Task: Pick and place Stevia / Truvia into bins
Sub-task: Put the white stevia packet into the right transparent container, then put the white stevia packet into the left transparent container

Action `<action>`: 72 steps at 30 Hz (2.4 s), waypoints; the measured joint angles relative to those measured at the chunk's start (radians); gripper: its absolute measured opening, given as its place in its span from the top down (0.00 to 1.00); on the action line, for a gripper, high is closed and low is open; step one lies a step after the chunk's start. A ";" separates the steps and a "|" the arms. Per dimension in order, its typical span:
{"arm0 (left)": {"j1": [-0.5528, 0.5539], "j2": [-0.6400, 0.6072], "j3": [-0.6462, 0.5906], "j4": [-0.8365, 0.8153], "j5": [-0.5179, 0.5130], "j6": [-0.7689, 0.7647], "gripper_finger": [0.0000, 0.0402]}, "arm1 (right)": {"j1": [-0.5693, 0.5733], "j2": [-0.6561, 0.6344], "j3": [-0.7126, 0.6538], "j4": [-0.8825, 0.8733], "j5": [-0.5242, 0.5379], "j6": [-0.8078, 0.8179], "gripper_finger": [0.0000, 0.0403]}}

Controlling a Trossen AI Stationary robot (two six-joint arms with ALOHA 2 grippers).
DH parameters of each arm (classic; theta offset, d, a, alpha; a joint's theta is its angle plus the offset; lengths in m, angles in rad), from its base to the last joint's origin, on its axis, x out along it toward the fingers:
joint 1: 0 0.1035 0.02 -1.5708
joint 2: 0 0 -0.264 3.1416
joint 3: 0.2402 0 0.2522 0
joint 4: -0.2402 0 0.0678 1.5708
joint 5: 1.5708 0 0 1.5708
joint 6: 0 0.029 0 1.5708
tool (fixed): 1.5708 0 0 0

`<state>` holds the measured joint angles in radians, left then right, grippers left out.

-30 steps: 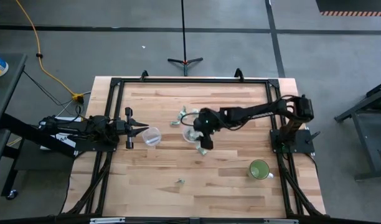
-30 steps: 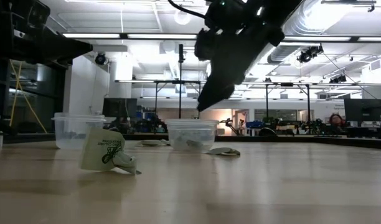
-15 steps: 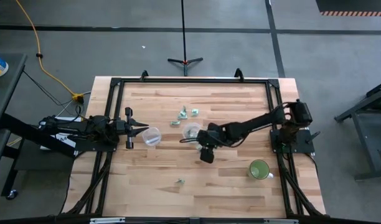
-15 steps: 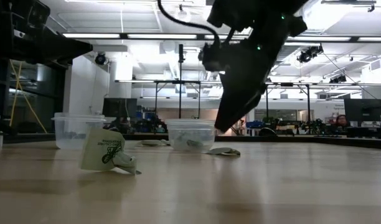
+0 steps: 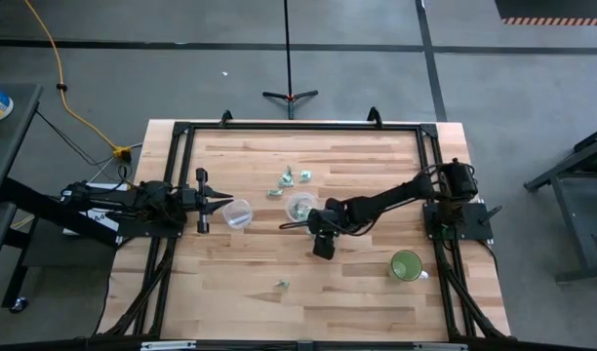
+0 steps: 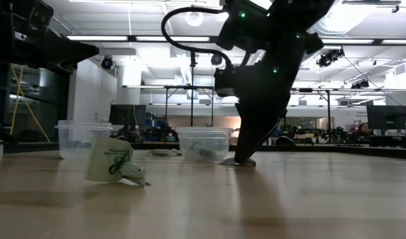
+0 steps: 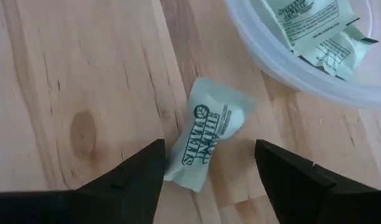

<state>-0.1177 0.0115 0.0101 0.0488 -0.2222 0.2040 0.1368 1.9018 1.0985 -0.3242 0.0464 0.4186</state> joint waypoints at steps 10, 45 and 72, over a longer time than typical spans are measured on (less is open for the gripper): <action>0.000 0.000 0.000 0.000 0.000 0.000 0.80 | 0.001 0.002 0.000 -0.001 -0.132 -0.064 0.87; 0.000 0.000 0.000 0.000 0.000 0.000 0.80 | -0.187 -0.116 -0.001 0.173 -0.111 -0.330 0.80; 0.000 0.000 0.000 0.001 0.000 -0.022 0.80 | -0.092 -0.225 -0.005 0.250 -0.199 -0.440 0.56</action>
<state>-0.1181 0.0116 0.0098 0.0494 -0.2222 0.1820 0.0443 1.6765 1.0934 -0.0747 -0.1529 -0.0210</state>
